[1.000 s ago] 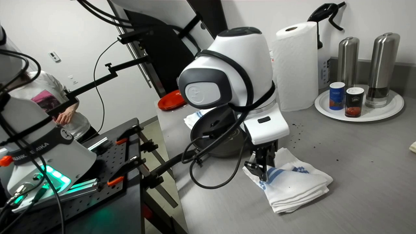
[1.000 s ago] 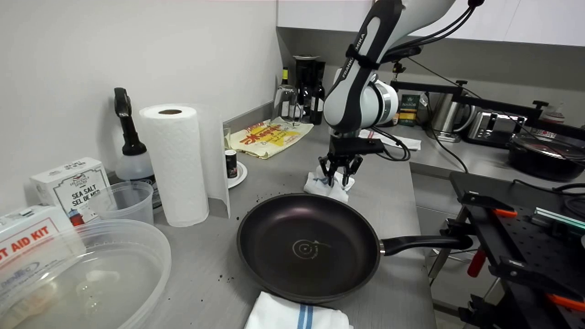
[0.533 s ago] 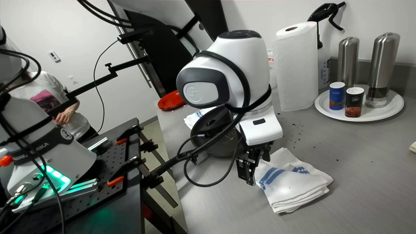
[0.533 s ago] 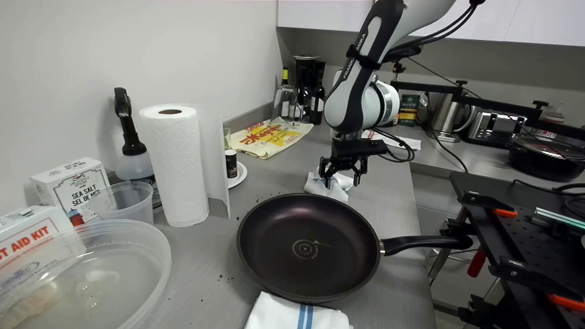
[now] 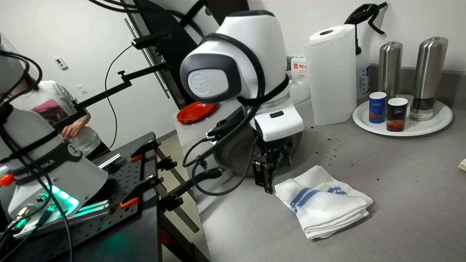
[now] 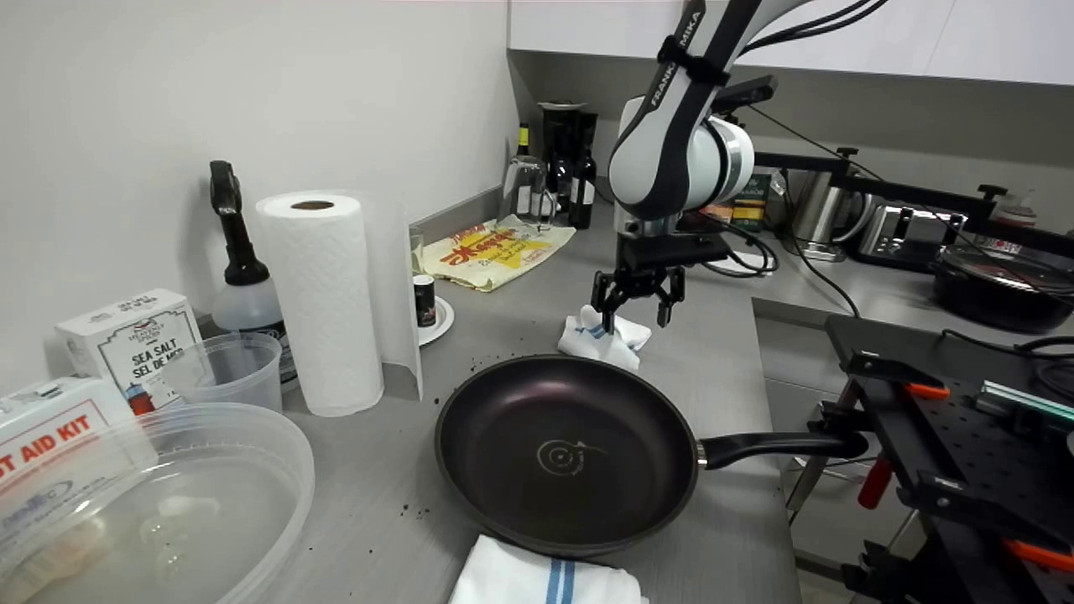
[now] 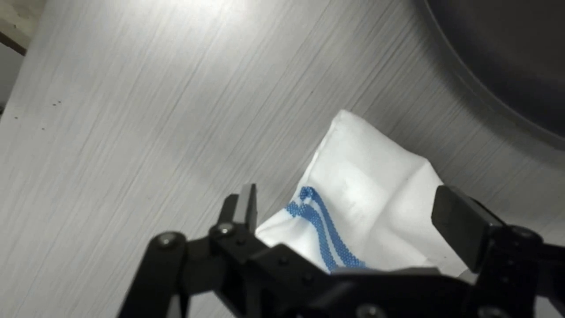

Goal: Pick the cloth and wipe the pan, then put it back on the counter

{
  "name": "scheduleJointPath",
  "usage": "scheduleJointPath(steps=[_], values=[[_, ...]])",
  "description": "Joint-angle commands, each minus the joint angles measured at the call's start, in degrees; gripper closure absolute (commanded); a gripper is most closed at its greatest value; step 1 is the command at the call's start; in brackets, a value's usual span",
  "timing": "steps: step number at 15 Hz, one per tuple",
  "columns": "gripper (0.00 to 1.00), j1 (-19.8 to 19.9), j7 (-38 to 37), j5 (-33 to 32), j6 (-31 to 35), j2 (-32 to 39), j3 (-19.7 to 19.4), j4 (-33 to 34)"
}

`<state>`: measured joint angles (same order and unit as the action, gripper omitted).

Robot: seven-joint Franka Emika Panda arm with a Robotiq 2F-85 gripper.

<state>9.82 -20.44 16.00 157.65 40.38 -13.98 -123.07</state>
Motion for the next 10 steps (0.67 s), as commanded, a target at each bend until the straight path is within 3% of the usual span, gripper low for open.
scheduleJointPath(steps=[1, 6, 10], values=[[0.0, -0.37, 4.3, -3.26, -4.0, -7.79, 0.09, -5.68], [0.0, -1.29, 8.46, -9.55, -10.83, -15.77, -0.27, -9.94], [0.0, -0.77, 14.17, -14.7, -10.56, -21.62, 0.29, -14.78]])
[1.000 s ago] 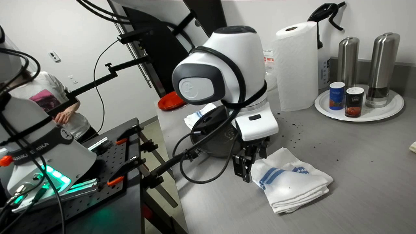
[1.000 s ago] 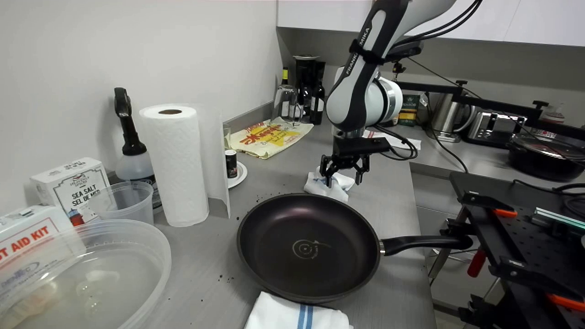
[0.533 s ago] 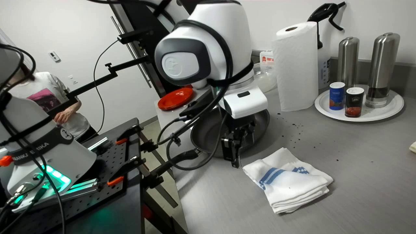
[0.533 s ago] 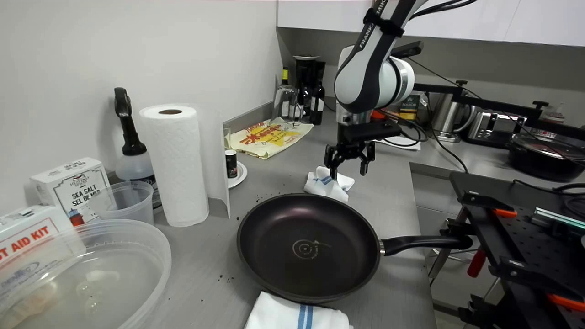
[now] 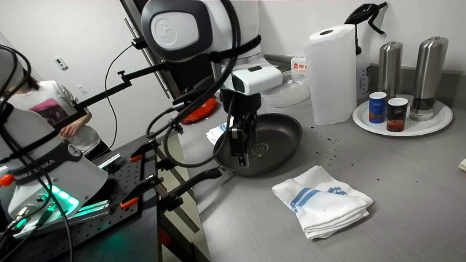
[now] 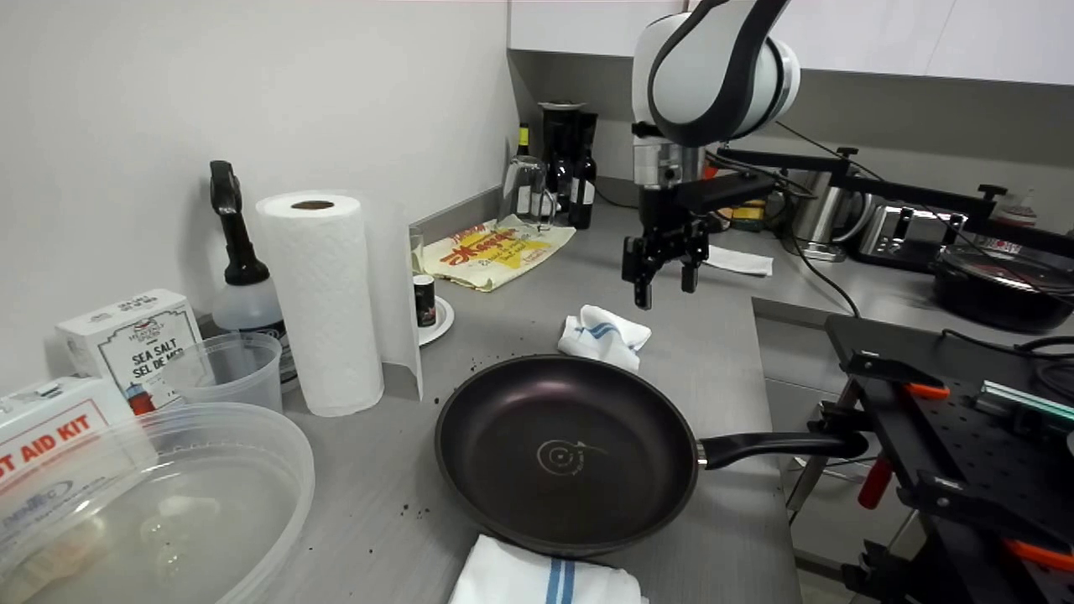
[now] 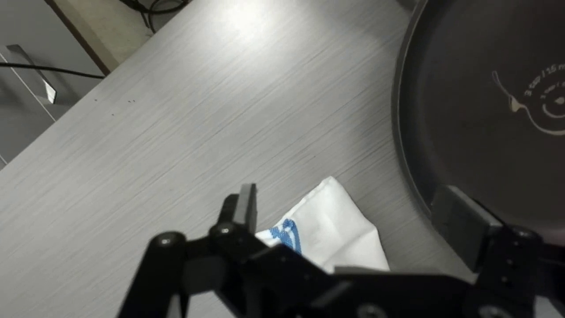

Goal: Pick the cloth and wipe the pan, then put it back on the counter

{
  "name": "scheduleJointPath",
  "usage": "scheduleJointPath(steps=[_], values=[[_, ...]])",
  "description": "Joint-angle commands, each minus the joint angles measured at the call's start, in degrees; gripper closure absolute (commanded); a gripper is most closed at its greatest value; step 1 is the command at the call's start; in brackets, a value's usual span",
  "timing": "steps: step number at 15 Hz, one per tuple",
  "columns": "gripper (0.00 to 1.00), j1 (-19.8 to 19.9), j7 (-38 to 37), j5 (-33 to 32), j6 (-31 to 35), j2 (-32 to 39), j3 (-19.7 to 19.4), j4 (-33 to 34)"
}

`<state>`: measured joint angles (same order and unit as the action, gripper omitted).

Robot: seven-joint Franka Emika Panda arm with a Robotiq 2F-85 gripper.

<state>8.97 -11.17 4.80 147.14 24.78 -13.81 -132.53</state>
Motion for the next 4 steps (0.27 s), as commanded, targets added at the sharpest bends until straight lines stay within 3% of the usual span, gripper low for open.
scheduleJointPath(steps=[1, 3, 4], values=[[0.0, 0.71, 7.74, -4.36, 0.69, -7.62, 0.58, -7.04], [0.0, 2.36, 14.14, -4.2, 1.78, -9.7, 1.84, -10.2], [0.0, 1.3, 8.94, -3.33, 0.17, -5.65, 1.11, -5.48]])
